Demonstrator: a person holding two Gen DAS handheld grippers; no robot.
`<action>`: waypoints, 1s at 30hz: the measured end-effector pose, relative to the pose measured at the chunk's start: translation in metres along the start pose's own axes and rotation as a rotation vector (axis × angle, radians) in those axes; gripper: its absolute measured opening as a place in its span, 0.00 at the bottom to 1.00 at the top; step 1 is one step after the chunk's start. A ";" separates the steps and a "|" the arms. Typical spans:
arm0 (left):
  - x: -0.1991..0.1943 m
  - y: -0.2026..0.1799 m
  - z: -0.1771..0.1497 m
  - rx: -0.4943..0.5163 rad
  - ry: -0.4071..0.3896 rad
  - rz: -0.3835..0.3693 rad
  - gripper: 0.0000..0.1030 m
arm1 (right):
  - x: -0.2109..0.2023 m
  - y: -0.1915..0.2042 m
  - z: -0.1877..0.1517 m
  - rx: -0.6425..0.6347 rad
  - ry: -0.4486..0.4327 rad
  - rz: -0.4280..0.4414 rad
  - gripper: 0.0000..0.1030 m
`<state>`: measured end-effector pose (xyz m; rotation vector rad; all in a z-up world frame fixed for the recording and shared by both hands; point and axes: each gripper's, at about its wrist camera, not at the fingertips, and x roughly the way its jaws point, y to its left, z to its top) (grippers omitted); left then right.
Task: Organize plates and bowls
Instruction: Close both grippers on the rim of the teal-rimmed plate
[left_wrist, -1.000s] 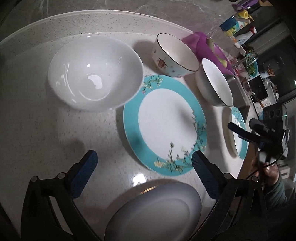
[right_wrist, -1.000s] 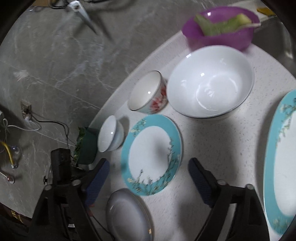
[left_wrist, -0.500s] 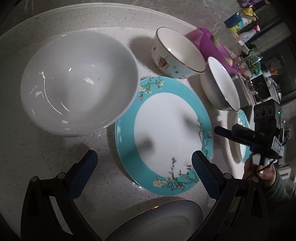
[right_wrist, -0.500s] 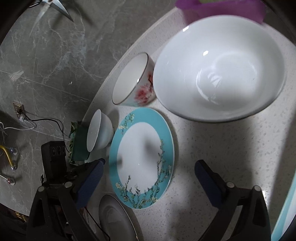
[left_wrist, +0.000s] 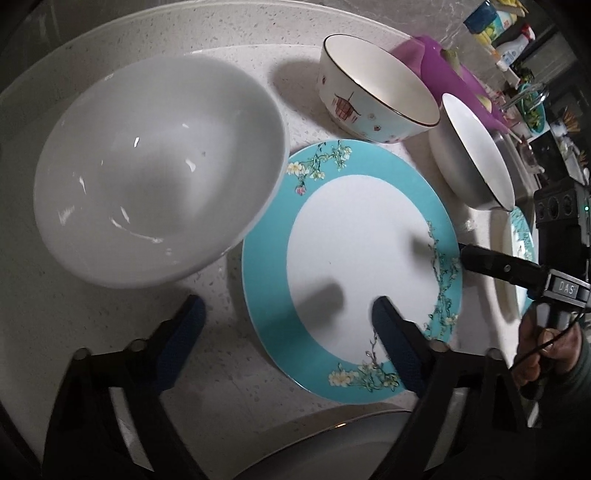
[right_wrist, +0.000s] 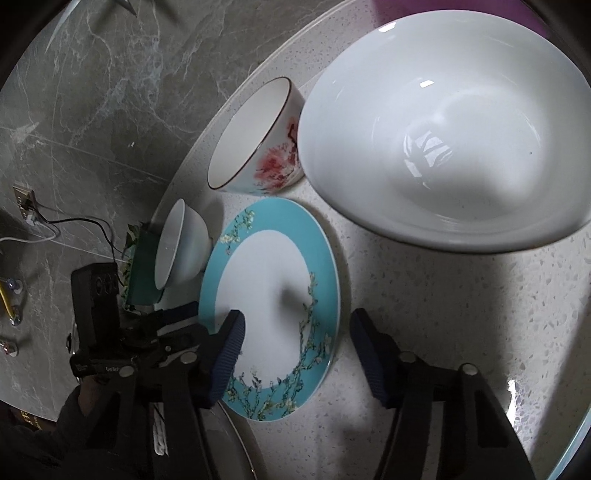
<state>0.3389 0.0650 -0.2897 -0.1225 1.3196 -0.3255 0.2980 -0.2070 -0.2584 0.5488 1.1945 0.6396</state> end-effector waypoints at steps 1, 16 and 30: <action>0.000 -0.001 0.001 0.005 -0.003 0.006 0.64 | 0.002 0.002 0.000 -0.008 0.012 -0.014 0.49; 0.000 -0.010 0.004 0.020 -0.031 0.086 0.23 | 0.001 0.004 -0.002 -0.024 0.017 -0.156 0.13; -0.019 -0.009 -0.013 0.015 -0.056 0.064 0.21 | -0.015 0.017 -0.009 -0.034 -0.021 -0.180 0.13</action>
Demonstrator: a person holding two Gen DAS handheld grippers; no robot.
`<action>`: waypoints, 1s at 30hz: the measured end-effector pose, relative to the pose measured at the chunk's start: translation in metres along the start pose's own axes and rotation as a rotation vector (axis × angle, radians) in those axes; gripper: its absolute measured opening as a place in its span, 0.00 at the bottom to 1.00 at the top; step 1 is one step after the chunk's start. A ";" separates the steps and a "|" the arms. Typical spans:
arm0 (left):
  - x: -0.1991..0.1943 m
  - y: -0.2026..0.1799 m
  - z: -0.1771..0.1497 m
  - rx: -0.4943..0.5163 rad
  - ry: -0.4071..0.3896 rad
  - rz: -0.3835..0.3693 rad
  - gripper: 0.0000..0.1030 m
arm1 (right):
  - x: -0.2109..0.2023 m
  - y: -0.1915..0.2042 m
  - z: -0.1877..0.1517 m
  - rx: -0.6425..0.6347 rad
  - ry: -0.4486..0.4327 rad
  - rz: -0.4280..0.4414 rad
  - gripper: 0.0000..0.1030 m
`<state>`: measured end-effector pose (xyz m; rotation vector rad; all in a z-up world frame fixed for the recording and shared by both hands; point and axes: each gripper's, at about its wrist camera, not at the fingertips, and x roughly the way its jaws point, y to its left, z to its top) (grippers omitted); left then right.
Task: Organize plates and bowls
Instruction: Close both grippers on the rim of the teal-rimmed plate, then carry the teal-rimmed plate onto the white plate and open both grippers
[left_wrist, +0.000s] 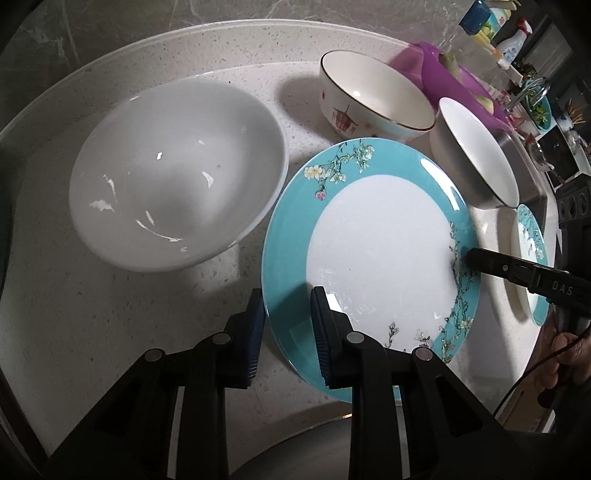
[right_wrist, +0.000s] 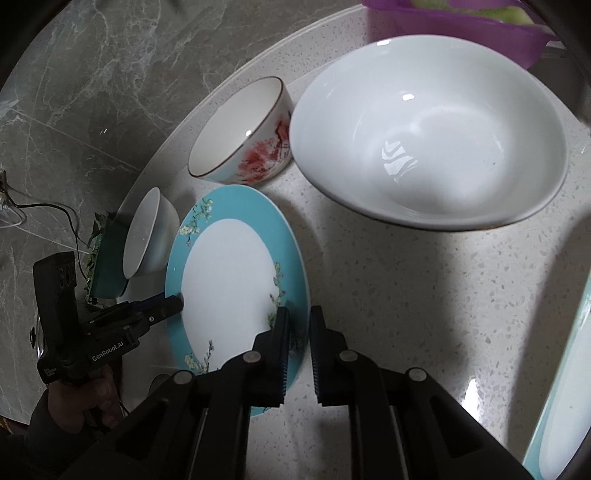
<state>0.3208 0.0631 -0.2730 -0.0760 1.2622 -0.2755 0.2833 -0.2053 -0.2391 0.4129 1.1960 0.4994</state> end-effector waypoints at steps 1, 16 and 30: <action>-0.003 0.000 -0.002 -0.002 -0.002 -0.003 0.21 | -0.001 0.001 -0.001 -0.001 -0.002 -0.001 0.13; -0.101 -0.001 -0.059 -0.032 -0.091 -0.009 0.21 | -0.048 0.047 -0.027 -0.056 -0.051 0.041 0.13; -0.120 0.032 -0.189 -0.121 -0.017 0.028 0.22 | -0.020 0.096 -0.109 -0.150 0.093 0.044 0.13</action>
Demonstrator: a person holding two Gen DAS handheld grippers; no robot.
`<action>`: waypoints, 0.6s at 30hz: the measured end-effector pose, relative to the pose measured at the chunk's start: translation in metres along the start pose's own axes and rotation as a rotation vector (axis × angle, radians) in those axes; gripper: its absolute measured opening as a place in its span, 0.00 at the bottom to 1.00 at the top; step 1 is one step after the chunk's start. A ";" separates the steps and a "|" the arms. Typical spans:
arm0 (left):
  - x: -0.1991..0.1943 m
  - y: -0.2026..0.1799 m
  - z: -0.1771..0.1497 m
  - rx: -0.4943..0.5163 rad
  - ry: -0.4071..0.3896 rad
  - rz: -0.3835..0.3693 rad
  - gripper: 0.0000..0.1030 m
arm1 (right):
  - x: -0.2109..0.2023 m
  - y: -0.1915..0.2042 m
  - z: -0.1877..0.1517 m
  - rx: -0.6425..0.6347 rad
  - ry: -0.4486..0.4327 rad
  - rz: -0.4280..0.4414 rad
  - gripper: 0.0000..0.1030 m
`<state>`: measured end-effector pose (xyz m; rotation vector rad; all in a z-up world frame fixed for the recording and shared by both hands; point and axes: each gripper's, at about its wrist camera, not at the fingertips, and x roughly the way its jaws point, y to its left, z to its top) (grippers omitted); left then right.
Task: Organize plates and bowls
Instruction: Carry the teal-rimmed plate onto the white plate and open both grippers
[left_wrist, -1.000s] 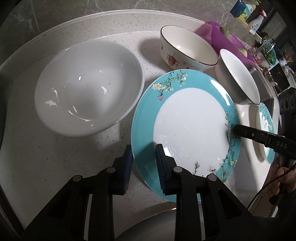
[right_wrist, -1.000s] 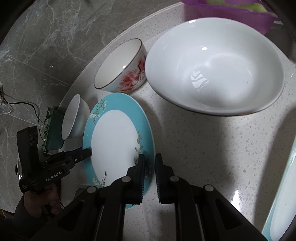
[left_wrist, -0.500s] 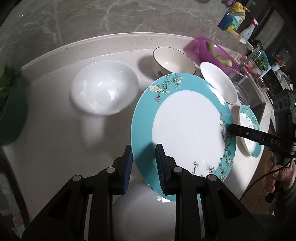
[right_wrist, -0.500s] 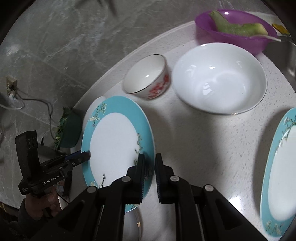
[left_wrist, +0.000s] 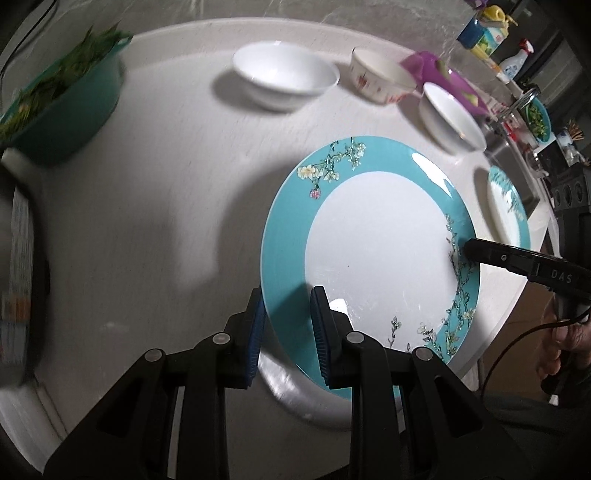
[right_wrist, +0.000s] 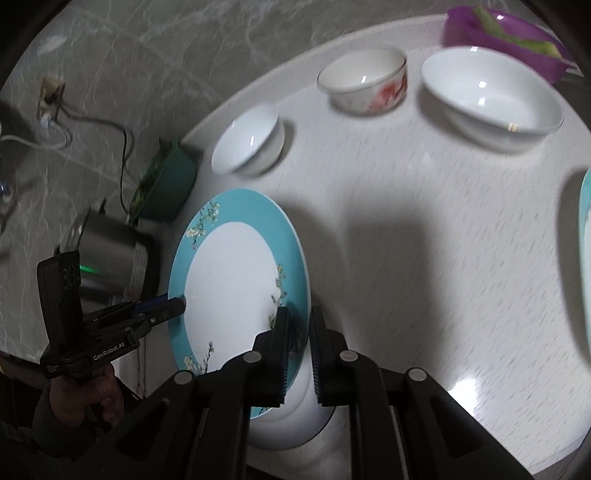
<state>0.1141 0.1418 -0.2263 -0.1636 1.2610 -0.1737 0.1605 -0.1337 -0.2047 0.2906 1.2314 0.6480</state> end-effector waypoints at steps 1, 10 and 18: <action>0.001 0.004 -0.008 -0.001 0.005 0.004 0.22 | 0.005 0.002 -0.005 -0.004 0.013 -0.005 0.13; 0.021 0.013 -0.049 0.025 0.029 0.033 0.22 | 0.025 0.001 -0.036 -0.019 0.050 -0.054 0.13; 0.027 -0.001 -0.053 0.122 0.029 0.115 0.23 | 0.034 0.010 -0.046 -0.080 0.043 -0.135 0.15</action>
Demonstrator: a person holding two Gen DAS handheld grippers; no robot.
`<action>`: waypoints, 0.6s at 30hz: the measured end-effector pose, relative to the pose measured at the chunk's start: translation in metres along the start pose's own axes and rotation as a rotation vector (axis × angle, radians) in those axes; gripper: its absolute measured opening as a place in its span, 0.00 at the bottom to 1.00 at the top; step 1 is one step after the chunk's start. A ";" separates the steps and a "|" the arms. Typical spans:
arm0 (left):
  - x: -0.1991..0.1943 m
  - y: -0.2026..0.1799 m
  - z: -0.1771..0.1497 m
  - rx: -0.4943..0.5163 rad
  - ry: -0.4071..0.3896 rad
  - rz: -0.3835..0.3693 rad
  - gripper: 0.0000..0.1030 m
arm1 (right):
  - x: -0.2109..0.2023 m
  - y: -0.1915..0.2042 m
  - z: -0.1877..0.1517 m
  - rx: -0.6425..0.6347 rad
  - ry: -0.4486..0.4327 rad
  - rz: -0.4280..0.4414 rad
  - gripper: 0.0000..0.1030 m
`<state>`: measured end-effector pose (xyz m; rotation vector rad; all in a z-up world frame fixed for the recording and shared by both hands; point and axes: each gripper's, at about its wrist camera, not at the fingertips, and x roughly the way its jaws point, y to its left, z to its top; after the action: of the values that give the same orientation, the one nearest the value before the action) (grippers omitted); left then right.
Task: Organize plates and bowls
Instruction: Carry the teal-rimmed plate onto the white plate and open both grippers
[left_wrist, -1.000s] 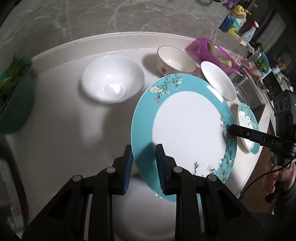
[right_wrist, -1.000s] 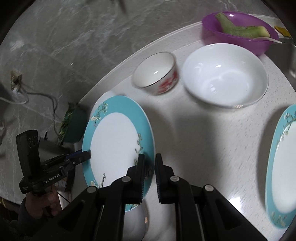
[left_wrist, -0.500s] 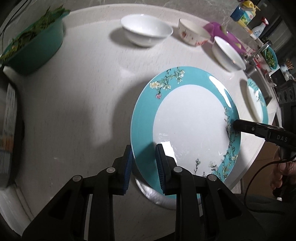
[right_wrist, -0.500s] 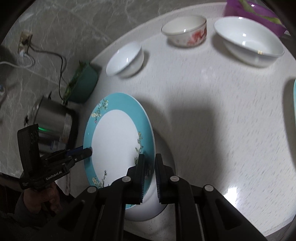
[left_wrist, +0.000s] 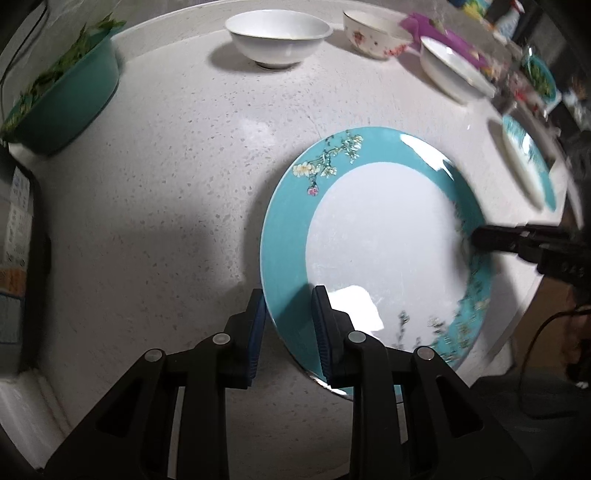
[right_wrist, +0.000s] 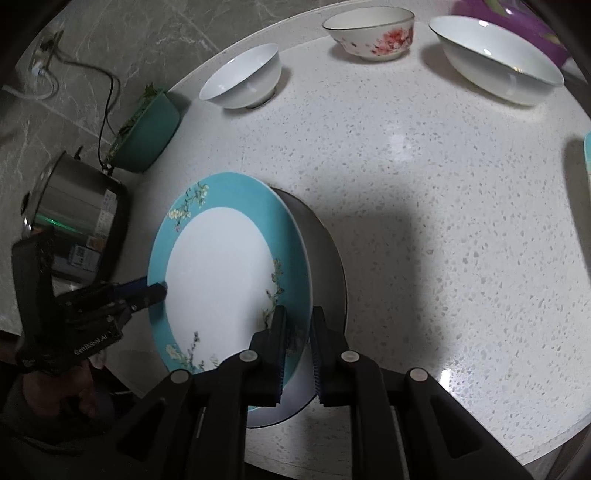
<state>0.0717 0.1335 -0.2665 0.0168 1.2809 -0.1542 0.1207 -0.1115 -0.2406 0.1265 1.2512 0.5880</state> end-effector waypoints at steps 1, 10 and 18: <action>0.003 -0.007 0.006 0.012 -0.003 0.012 0.23 | 0.000 0.002 -0.001 -0.007 -0.002 -0.012 0.16; 0.002 -0.026 0.006 0.125 -0.033 0.112 0.23 | 0.001 0.008 -0.002 -0.061 -0.010 -0.085 0.19; 0.006 -0.033 0.009 0.187 -0.054 0.140 0.27 | 0.004 0.026 -0.006 -0.204 -0.028 -0.240 0.24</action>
<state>0.0779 0.0991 -0.2667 0.2605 1.2033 -0.1521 0.1069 -0.0886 -0.2358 -0.1829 1.1524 0.5000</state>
